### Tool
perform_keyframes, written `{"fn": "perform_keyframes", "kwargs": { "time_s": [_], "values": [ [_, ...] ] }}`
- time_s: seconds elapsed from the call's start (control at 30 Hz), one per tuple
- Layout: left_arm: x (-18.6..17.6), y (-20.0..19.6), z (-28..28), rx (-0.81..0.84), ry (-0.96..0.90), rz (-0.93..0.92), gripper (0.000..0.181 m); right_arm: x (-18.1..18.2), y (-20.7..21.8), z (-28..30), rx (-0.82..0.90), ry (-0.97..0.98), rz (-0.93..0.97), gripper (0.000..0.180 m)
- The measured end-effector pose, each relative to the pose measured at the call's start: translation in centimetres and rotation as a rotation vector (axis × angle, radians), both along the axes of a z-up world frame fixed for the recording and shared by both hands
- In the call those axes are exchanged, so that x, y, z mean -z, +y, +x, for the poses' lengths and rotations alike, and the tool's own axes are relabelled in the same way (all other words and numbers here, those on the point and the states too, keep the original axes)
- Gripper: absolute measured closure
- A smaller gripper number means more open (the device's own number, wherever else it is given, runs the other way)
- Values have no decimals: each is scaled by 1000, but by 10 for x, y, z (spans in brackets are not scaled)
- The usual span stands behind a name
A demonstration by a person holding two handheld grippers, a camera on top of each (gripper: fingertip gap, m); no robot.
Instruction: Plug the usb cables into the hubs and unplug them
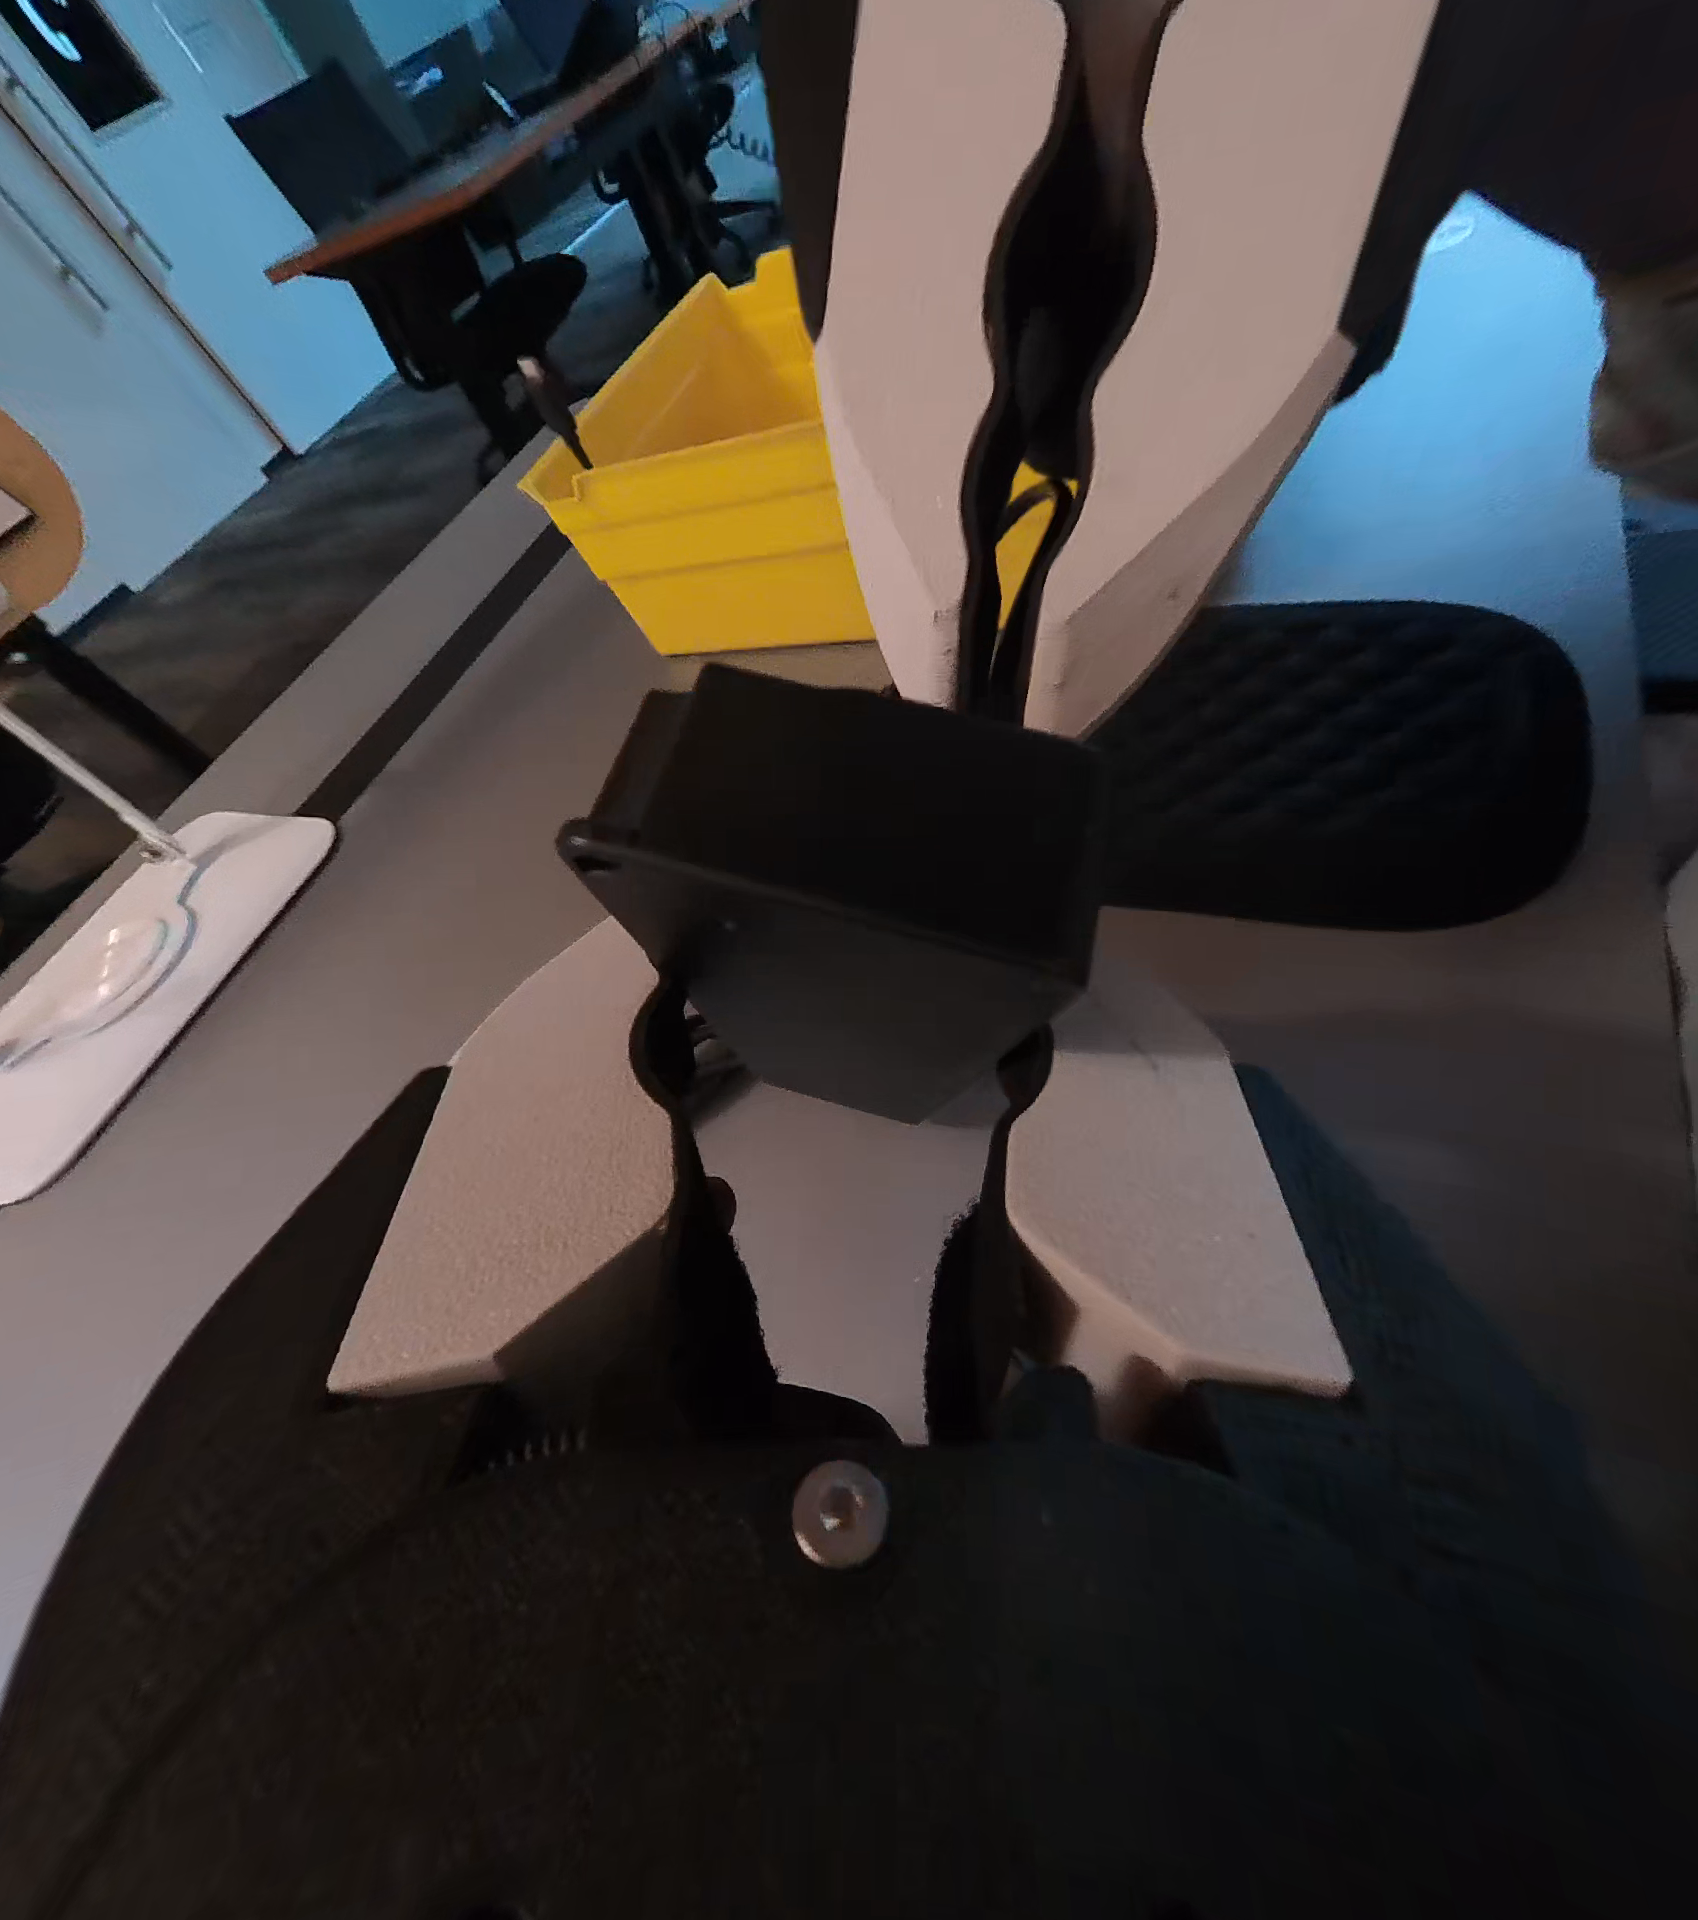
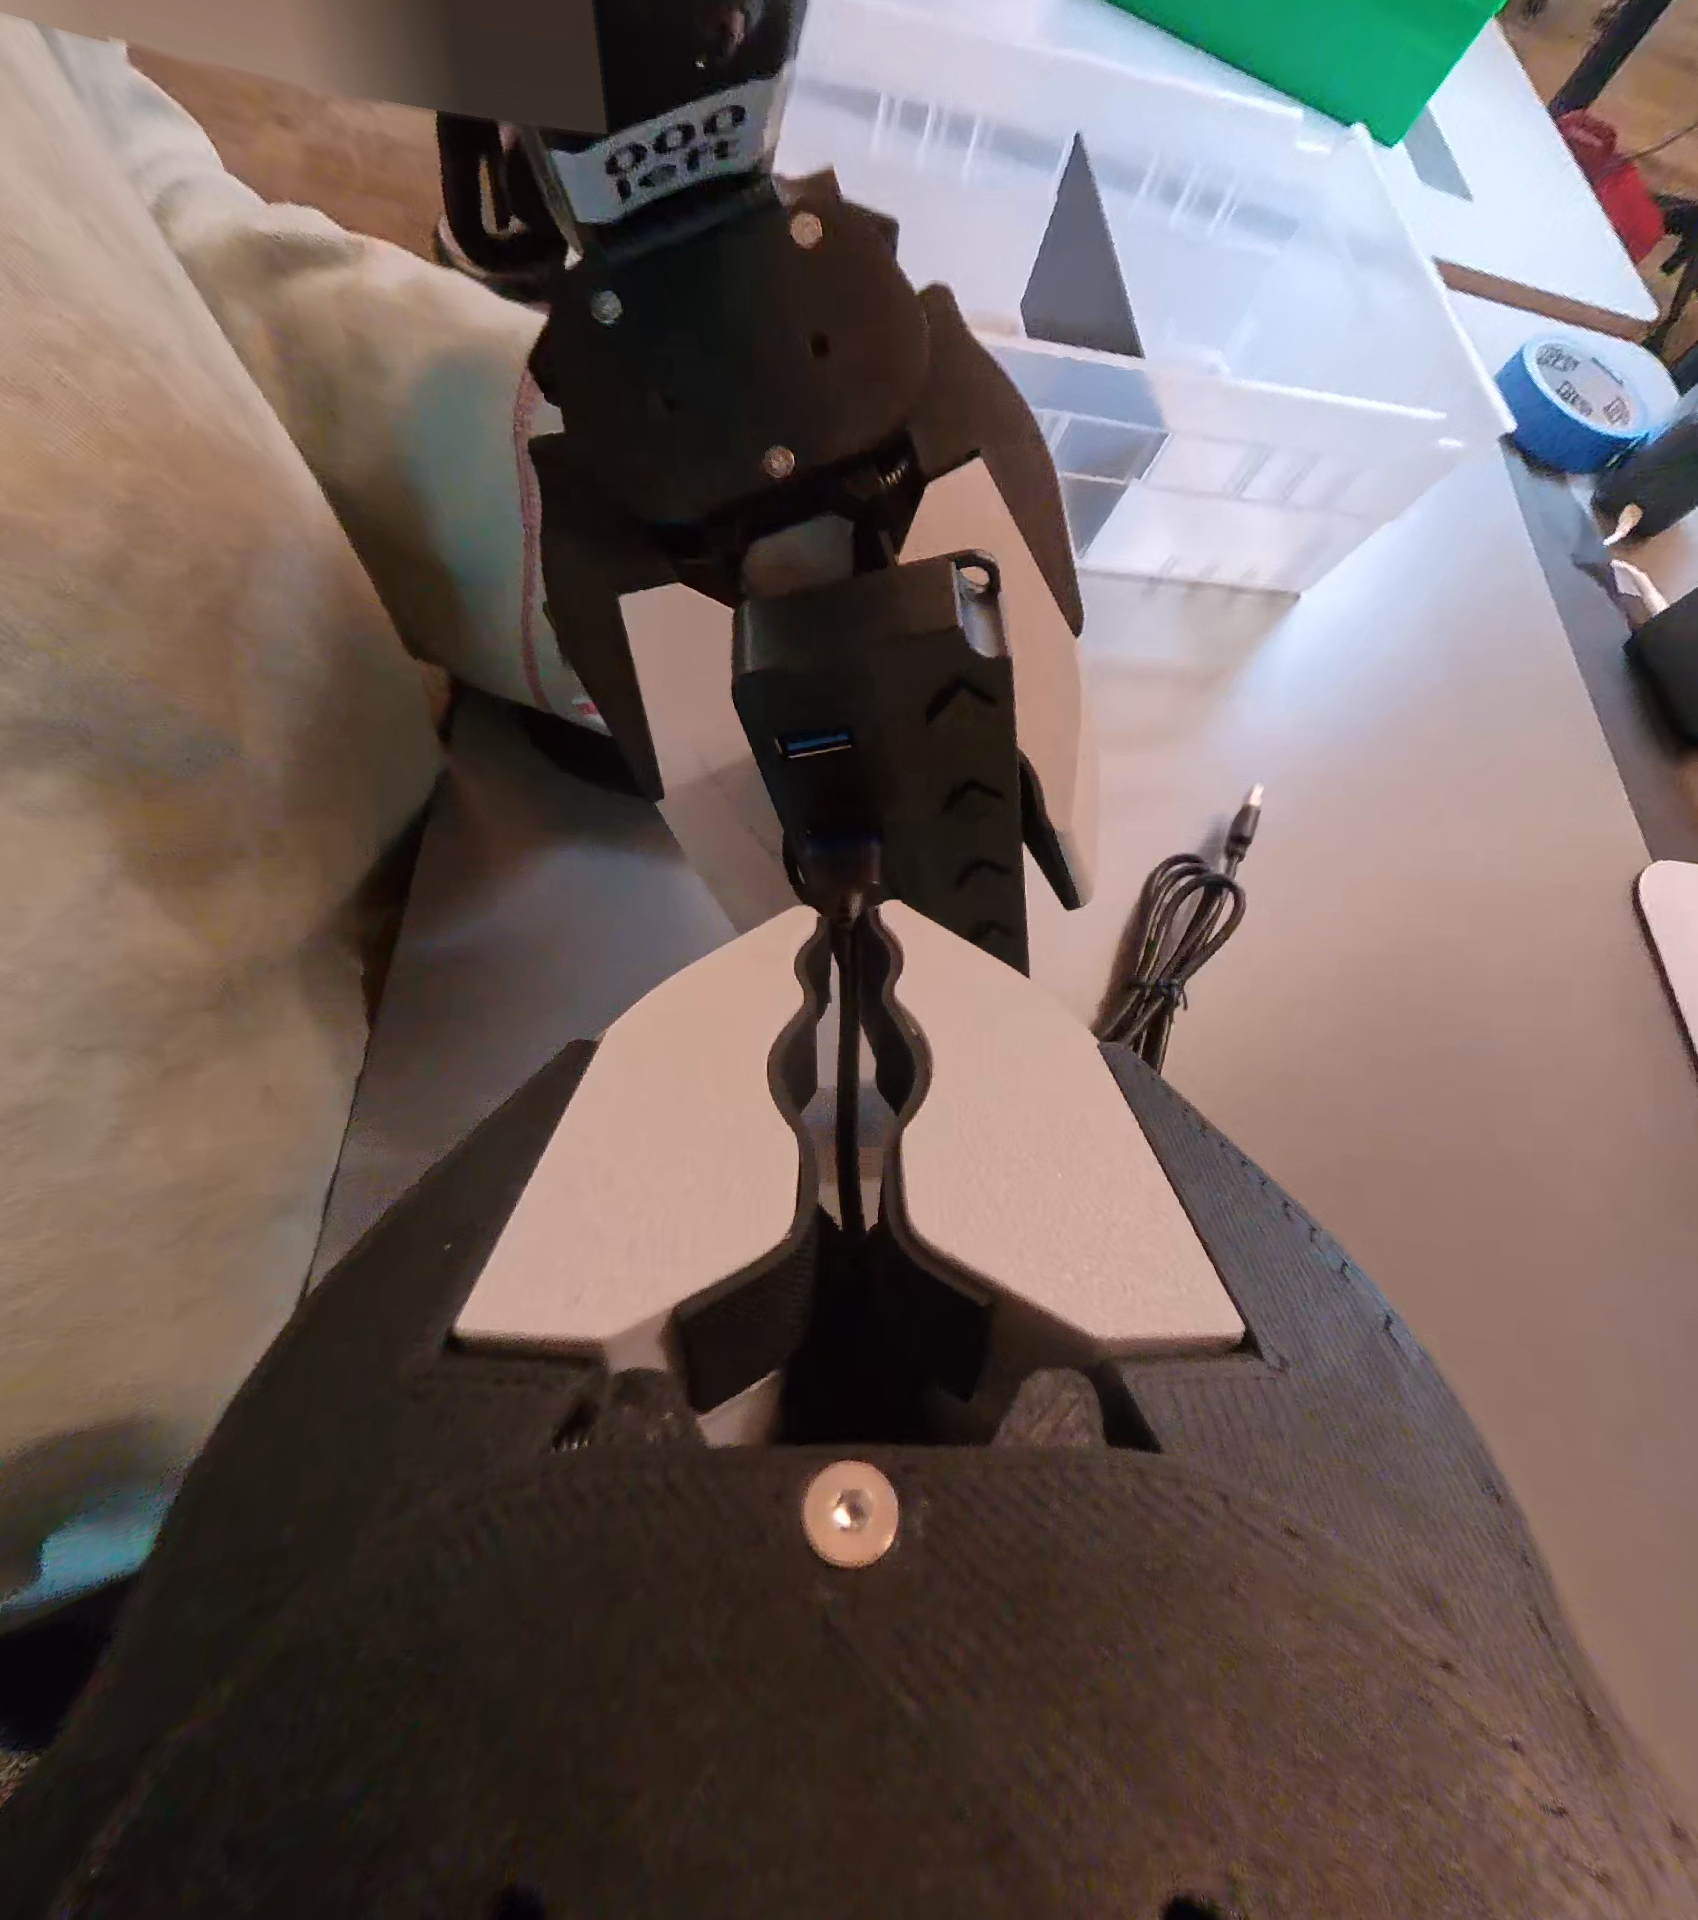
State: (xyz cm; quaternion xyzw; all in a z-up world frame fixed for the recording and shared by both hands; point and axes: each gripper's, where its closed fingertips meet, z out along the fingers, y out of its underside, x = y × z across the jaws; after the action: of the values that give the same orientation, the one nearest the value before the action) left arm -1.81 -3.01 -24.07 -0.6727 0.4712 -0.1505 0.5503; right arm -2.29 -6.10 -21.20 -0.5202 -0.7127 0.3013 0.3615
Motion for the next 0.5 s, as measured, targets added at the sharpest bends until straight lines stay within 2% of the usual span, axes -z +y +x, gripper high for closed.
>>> {"fn": "perform_keyframes", "kwargs": {
  "time_s": [0.5],
  "values": [
    [6,-1,4,-44,-14,-14,122,10,-3,1,-40,-62,32,174]
  ]
}}
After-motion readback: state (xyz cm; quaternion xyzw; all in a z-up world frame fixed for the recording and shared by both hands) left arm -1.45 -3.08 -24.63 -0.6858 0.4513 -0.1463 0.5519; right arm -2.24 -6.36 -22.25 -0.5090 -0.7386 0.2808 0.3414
